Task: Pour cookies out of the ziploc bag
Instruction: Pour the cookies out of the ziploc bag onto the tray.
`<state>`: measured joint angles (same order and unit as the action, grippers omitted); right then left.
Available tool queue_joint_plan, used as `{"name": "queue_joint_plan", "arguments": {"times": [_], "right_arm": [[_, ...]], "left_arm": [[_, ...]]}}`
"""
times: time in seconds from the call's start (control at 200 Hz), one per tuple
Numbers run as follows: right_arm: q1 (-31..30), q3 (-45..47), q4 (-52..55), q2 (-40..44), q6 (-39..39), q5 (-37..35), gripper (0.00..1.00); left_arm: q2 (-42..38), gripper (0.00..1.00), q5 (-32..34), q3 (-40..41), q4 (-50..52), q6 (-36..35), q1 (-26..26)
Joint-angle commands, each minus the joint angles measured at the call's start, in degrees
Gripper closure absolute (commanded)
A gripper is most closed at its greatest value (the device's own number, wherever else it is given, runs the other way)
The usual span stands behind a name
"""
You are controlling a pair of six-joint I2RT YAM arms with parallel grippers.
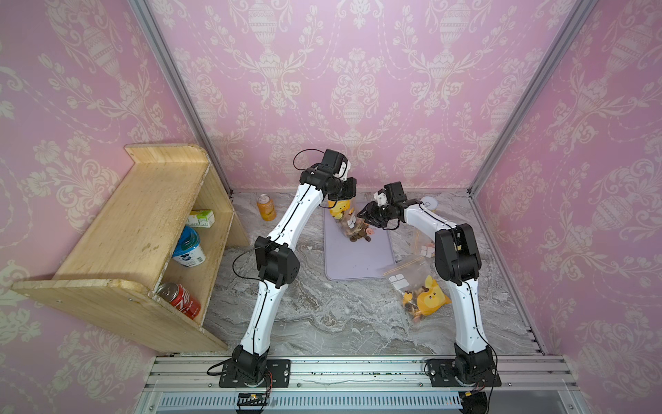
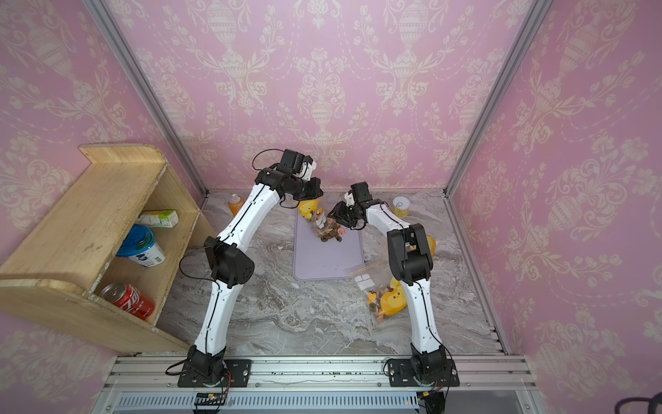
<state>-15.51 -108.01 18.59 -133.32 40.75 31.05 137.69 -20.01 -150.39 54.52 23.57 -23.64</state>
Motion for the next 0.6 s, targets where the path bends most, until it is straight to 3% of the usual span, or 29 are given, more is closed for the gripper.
{"name": "queue_joint_plan", "arguments": {"times": [0.0,0.205,0.595], "right_arm": [[0.43,1.04,-0.76,4.03,0.79,-0.58,0.51],[0.39,2.16,-0.49,5.97,0.23,-0.87,0.50],[0.39,6.93,-0.66,9.78,-0.62,-1.71,0.49]], "left_arm": [[1.52,1.00,1.72,-2.30,1.77,-1.33,-0.86],[1.97,1.00,3.14,-6.63,4.27,-2.13,-1.83],[0.21,1.00,6.47,-6.59,5.26,-2.82,-3.67]]}}
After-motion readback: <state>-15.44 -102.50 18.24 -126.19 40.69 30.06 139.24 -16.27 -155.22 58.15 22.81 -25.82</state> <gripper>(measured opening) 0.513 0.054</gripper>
